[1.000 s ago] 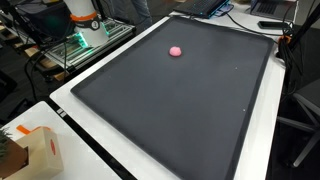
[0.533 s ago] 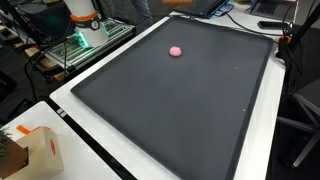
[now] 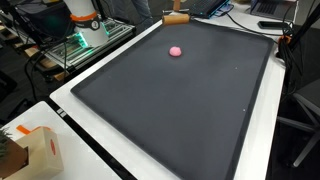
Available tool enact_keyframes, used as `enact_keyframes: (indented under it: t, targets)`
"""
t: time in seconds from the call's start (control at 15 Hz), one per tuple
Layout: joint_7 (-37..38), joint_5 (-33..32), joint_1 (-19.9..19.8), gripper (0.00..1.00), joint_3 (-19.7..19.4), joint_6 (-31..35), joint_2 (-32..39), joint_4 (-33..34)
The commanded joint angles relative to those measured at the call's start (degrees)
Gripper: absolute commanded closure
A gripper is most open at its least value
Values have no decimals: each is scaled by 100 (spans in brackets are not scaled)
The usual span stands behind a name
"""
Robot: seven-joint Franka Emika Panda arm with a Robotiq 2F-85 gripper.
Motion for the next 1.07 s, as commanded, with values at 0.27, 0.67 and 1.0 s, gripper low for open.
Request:
enact_keyframes:
  t: [0.27,0.67,1.0]
  targets:
    - [-934,232,-170,76,-173,826,97,-742]
    - [-960,349,-262,76,-202,1701,272,-1058]
    - [-999,397,-332,76,-194,1828,537,-1056]
